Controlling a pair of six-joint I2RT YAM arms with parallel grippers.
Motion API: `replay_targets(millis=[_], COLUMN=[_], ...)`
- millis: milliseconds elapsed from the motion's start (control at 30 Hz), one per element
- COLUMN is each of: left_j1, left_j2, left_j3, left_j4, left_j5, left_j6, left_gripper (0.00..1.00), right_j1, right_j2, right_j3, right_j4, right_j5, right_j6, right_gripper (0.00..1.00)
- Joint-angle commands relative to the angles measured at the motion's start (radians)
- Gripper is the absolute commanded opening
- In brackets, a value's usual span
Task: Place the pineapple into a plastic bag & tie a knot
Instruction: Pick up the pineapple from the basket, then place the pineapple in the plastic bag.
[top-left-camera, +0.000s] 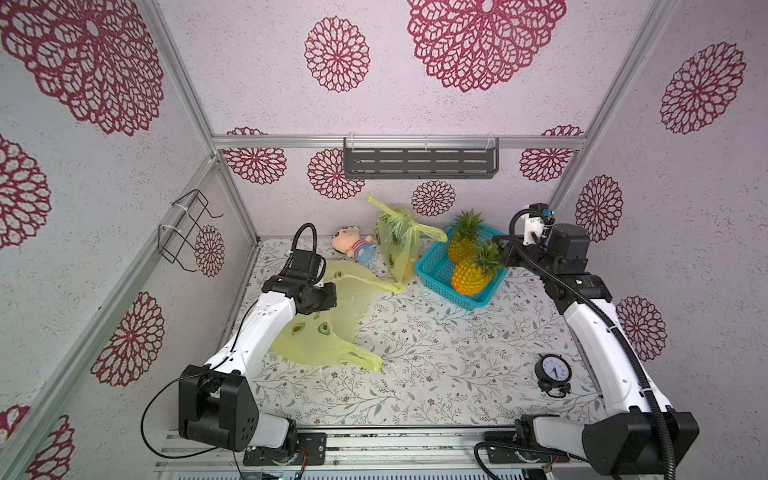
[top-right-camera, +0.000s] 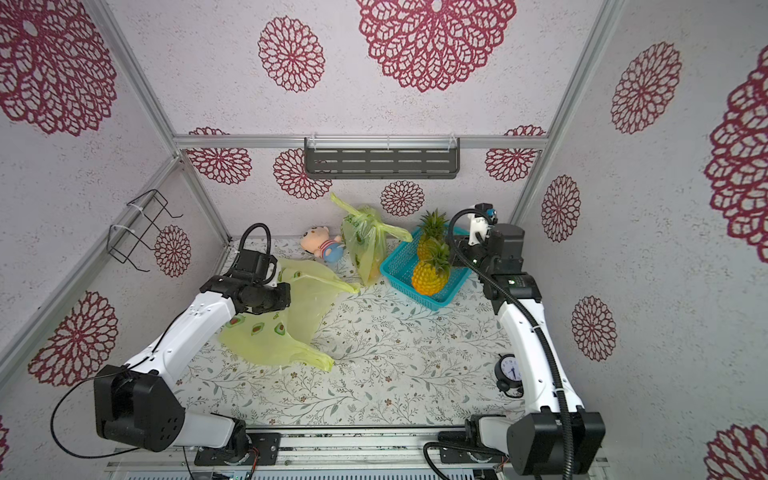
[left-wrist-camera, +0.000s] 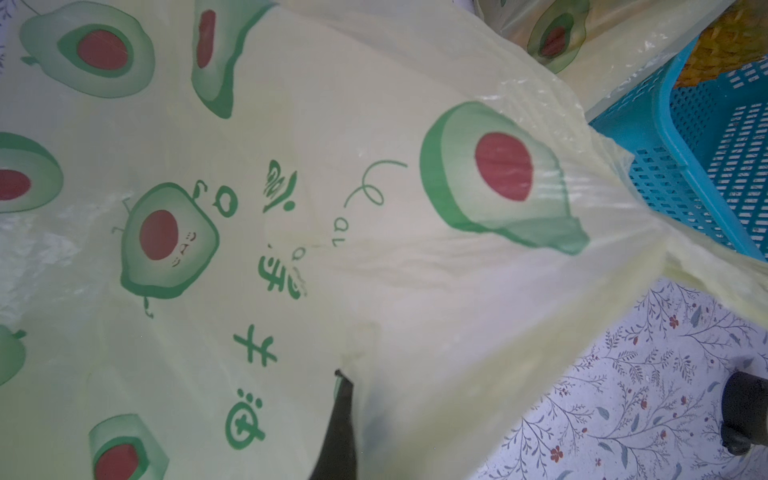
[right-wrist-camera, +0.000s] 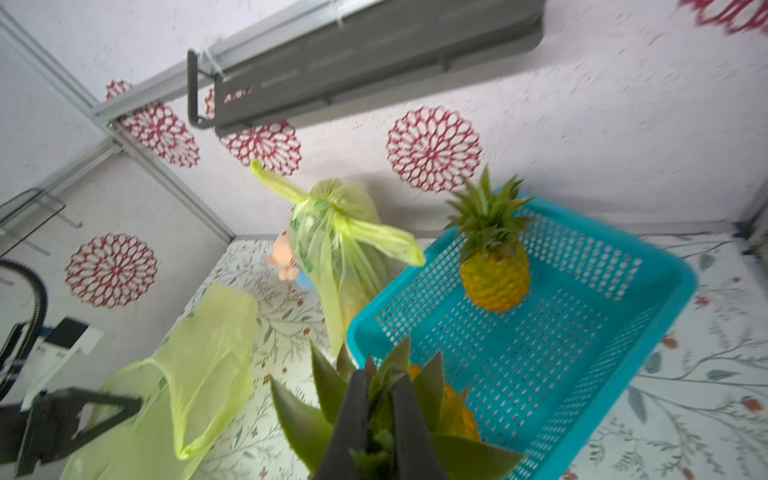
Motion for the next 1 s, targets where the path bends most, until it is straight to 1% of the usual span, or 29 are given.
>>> replay_targets(millis=[0,33,67,167,367,533,633,767,867,967], left_j1=[0.002,0.003,0.002,0.002,0.002,0.002,0.002,0.002,0.003,0.003], left_j2=[0.022,0.028,0.033,0.050,0.067,0.067,0.058,0.035,0.013,-0.005], left_j3=[0.025,0.029,0.032,0.052,0.065,0.063,0.059,0.060,0.061,0.064], left_j4=[0.044,0.052,0.059,0.062,0.067,0.072,0.072,0.069,0.071,0.072], left_j5=[0.023,0.027,0.029,0.036,0.038,0.057,0.066,0.080,0.090,0.100], left_j6=[-0.004,-0.014,-0.022,-0.039,-0.050,-0.063,-0.066,-0.083,-0.109,-0.134], left_gripper=[0.00,0.00,0.00,0.00,0.00,0.00,0.00,0.00,0.00,0.00], right_j1=[0.087,0.126,0.155,0.225,0.354,0.432,0.487,0.567,0.599,0.619], right_j2=[-0.075,-0.091,-0.099,-0.097,-0.062,-0.020,0.020,0.085,0.127,0.174], right_j3=[-0.068,-0.121,-0.160,-0.227,-0.291,-0.306,-0.284,-0.236,-0.219,-0.183], right_j4=[0.170,0.211,0.245,0.305,0.493,0.686,0.791,0.882,0.960,1.000], right_j5=[-0.025,0.015,0.028,0.019,-0.076,-0.073,0.010,0.046,0.072,0.085], right_j6=[-0.080,-0.095,-0.098,-0.086,-0.022,0.048,0.102,0.107,0.111,0.109], right_gripper=[0.00,0.00,0.00,0.00,0.00,0.00,0.00,0.00,0.00,0.00])
